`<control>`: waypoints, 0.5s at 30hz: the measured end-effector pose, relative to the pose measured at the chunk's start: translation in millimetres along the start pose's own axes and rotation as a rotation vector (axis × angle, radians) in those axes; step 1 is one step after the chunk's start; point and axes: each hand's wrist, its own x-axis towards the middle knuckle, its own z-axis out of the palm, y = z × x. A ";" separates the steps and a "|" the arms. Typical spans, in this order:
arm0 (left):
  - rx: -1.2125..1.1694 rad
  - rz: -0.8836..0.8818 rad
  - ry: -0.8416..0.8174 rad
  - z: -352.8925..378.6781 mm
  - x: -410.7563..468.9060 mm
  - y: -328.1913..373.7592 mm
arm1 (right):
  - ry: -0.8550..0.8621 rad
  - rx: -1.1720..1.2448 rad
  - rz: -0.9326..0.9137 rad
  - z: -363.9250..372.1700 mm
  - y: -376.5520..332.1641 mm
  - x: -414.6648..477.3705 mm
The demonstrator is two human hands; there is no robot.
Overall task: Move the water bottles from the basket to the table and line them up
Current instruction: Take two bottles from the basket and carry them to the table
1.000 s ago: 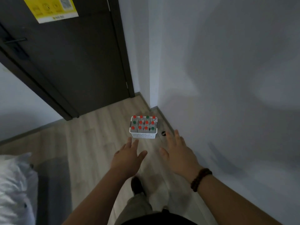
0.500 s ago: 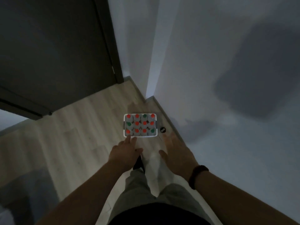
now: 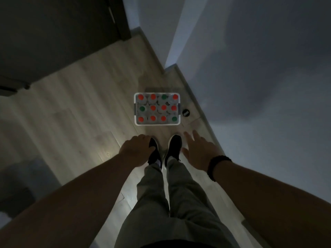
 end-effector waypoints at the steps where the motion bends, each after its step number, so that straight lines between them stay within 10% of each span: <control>1: 0.005 -0.009 -0.010 3.9 11.3 -2.9 | -0.001 -0.001 0.006 5.3 2.0 13.8; 15: -0.040 0.008 -0.015 76.3 229.8 -17.2 | -0.009 0.037 -0.014 84.7 39.1 251.4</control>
